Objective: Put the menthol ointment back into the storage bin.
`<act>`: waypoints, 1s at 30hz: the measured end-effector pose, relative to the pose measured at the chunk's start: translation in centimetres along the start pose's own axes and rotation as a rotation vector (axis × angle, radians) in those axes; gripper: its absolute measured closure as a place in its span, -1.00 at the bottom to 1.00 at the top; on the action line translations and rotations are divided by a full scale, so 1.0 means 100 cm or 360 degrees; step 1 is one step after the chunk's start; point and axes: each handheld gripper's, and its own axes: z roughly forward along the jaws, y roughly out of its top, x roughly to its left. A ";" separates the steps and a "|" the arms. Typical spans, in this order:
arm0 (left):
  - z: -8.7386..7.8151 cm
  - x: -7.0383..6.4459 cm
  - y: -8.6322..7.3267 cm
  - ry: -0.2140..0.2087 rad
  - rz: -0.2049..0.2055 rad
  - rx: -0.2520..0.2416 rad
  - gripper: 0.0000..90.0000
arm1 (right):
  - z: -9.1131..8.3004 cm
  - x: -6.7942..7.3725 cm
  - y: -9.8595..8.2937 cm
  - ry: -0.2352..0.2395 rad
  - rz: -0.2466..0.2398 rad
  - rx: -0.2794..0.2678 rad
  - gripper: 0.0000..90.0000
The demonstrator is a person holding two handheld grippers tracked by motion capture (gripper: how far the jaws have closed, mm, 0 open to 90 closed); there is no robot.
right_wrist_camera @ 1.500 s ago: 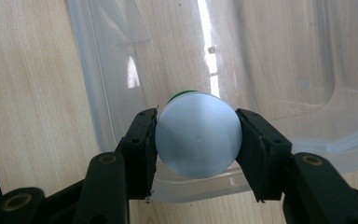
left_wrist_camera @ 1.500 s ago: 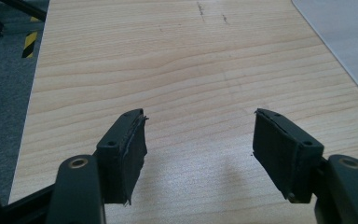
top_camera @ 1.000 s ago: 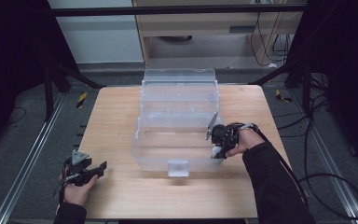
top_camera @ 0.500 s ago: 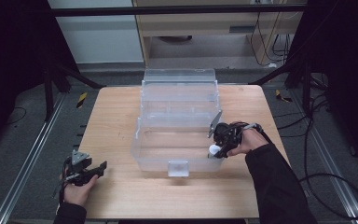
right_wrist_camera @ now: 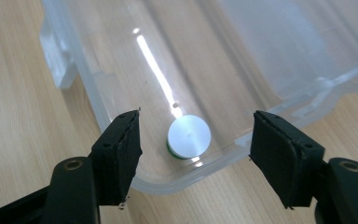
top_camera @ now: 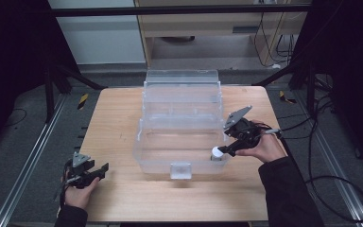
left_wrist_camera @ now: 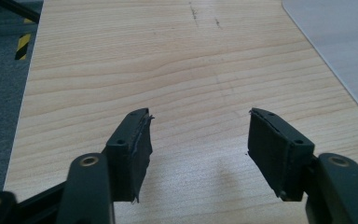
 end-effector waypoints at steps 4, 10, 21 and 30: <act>0.000 -0.001 0.000 -0.0025 0.0001 0.0007 -0.01 | -0.011 0.000 -0.009 -0.0070 0.0102 -0.0119 -0.16; -0.001 0.000 0.001 -0.0028 -0.0019 0.0005 0.11 | -0.032 0.004 -0.047 -0.0189 0.0362 -0.0418 0.19; -0.001 0.000 0.000 -0.0015 -0.0014 0.0005 0.12 | -0.020 0.009 -0.107 -0.0352 0.0567 -0.0502 -0.13; 0.001 0.002 0.000 0.0051 0.0008 -0.0017 -0.17 | -0.008 0.009 -0.139 -0.0472 0.0742 -0.0493 -0.51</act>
